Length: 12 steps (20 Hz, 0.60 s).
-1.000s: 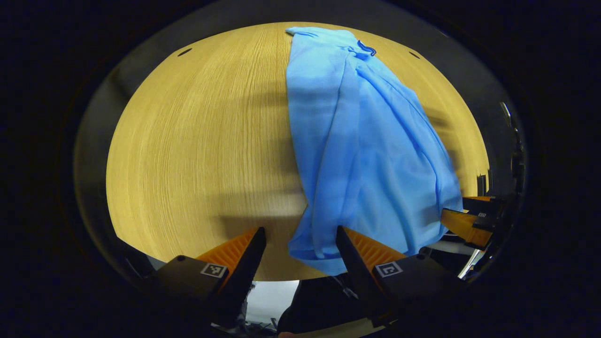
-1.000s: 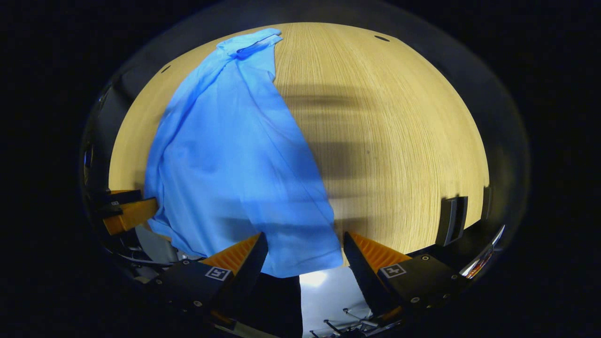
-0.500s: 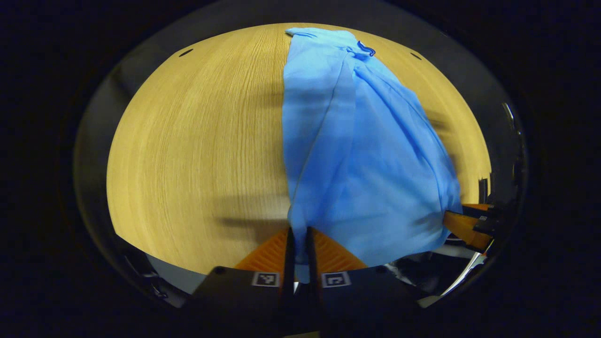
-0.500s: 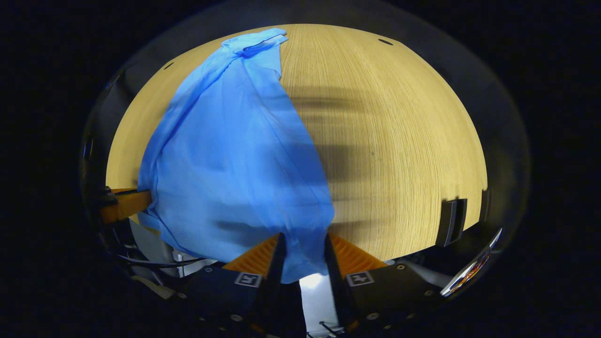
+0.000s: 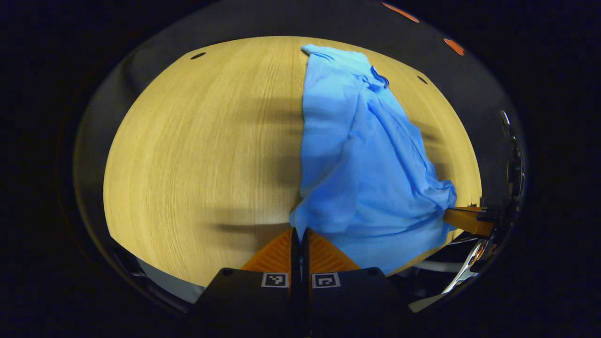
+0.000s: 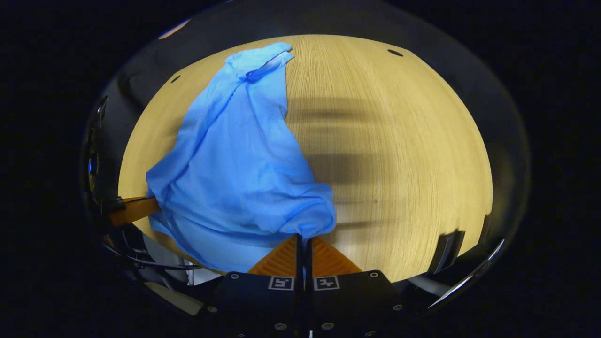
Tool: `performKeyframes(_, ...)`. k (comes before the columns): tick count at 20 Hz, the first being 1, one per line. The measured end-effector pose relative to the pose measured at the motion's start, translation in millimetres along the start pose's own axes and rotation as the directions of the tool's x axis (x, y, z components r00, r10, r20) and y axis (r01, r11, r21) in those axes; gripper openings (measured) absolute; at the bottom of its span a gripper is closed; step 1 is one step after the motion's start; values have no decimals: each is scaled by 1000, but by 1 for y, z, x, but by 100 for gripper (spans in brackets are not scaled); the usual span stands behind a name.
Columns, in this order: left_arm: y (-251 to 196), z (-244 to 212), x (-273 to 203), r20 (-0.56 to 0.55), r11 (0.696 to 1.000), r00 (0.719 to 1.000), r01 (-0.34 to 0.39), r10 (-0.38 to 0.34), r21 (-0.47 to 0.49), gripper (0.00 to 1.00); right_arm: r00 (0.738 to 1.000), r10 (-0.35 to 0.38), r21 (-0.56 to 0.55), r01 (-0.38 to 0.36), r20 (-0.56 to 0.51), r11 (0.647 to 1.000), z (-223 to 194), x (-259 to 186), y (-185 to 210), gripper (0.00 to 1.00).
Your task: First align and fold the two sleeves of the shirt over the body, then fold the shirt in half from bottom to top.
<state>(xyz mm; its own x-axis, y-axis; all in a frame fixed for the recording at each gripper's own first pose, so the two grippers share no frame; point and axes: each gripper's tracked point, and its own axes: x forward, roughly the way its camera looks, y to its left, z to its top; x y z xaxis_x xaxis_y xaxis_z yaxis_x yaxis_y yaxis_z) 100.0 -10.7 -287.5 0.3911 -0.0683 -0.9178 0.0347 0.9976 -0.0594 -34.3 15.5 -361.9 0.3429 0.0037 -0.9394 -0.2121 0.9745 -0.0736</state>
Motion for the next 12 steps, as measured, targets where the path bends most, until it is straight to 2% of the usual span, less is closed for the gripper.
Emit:
performKeyframes(9, -4, 120, -4, 129, 999, 991, -45, 46, -8, 4, 989, 25, -77, -14, 144, 997, 136, -12, -17, 1)
performKeyframes(12, 0, 172, -6, 180, 998, 982, -62, 64, -16, 5, 983, 38, -96, -21, 181, 995, 179, -11, -19, 1)
